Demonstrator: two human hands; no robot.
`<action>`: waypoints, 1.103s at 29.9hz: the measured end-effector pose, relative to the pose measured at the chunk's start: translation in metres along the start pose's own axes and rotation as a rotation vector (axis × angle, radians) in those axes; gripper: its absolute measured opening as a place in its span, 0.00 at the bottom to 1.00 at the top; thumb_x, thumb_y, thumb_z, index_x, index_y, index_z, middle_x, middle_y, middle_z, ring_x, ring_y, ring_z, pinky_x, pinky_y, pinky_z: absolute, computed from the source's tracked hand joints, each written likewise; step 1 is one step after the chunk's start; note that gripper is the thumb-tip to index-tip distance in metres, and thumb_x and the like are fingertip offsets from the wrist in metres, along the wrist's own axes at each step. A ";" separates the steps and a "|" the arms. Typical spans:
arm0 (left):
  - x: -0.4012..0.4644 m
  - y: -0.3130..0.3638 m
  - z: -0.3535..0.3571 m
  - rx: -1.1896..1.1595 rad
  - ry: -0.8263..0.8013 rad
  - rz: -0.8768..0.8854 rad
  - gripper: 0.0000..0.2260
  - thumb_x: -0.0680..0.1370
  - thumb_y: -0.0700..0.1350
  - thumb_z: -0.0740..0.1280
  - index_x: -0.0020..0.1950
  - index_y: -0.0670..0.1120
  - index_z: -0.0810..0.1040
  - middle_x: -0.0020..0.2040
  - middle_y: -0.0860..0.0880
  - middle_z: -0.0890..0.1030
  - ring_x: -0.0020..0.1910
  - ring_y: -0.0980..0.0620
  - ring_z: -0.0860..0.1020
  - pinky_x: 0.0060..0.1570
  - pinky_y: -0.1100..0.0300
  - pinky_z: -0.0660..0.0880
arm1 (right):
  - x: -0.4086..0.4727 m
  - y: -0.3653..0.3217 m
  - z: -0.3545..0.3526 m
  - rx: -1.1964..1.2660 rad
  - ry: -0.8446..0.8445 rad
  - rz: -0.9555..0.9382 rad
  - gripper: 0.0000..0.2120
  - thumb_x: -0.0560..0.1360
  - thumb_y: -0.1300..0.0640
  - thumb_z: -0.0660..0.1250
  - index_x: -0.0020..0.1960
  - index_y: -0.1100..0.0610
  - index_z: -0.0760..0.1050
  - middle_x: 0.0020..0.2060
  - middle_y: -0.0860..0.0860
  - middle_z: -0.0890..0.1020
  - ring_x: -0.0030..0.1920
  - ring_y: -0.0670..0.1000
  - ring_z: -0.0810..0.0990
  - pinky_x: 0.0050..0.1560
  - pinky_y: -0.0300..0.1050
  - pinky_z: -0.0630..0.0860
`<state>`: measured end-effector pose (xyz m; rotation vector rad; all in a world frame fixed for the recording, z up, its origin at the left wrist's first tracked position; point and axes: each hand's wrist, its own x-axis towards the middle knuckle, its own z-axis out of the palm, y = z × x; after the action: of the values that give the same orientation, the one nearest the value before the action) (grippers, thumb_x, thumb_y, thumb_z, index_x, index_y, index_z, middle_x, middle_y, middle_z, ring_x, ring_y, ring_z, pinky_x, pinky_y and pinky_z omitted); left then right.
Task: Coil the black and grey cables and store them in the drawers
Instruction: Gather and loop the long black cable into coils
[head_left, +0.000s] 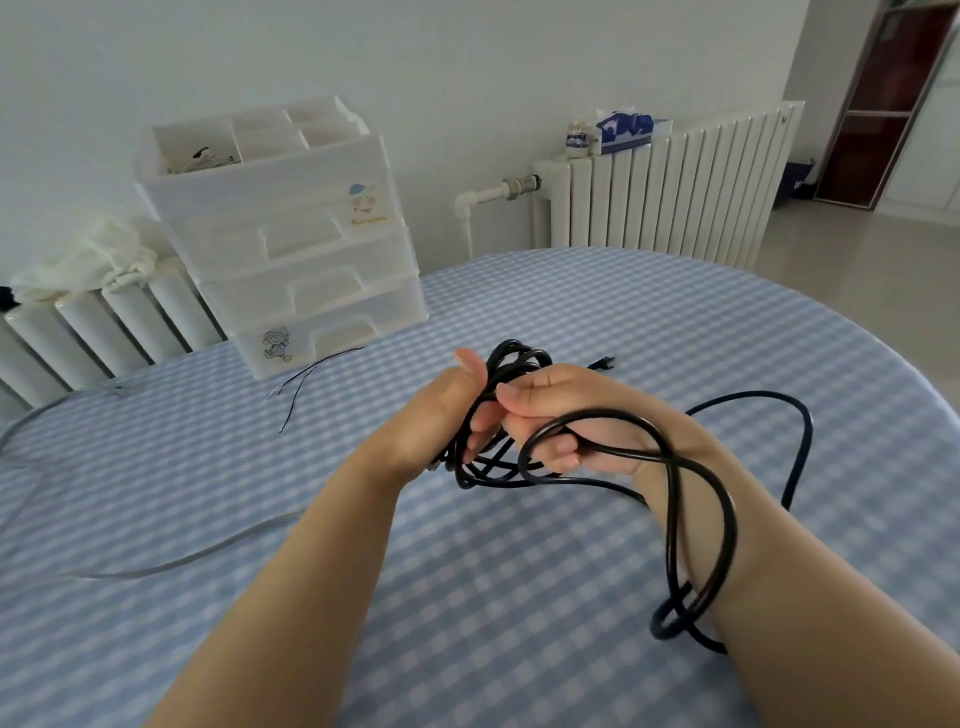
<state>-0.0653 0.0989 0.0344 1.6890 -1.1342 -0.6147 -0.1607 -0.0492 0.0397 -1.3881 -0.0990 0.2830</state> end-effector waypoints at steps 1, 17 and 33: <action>0.001 -0.001 -0.001 0.006 -0.013 0.010 0.32 0.62 0.81 0.50 0.28 0.52 0.66 0.24 0.53 0.69 0.24 0.53 0.68 0.28 0.62 0.66 | 0.000 0.000 0.001 0.004 0.025 -0.008 0.16 0.82 0.57 0.57 0.54 0.70 0.74 0.24 0.48 0.72 0.21 0.41 0.63 0.21 0.34 0.58; 0.004 -0.009 -0.015 -0.463 0.109 -0.144 0.18 0.76 0.56 0.63 0.34 0.44 0.67 0.21 0.51 0.63 0.18 0.56 0.62 0.21 0.65 0.64 | -0.004 -0.002 -0.012 -0.133 0.128 -0.098 0.14 0.77 0.61 0.66 0.61 0.51 0.75 0.28 0.47 0.71 0.25 0.44 0.67 0.25 0.36 0.65; -0.001 0.000 -0.037 0.001 0.355 -0.125 0.27 0.74 0.66 0.61 0.28 0.46 0.66 0.21 0.46 0.66 0.22 0.49 0.64 0.28 0.51 0.62 | -0.014 -0.016 -0.017 0.553 0.229 -0.176 0.09 0.74 0.60 0.62 0.46 0.66 0.76 0.33 0.56 0.81 0.42 0.57 0.85 0.45 0.52 0.83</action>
<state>-0.0363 0.1161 0.0487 1.7937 -0.7813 -0.3692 -0.1677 -0.0718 0.0529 -0.8472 0.0463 -0.0031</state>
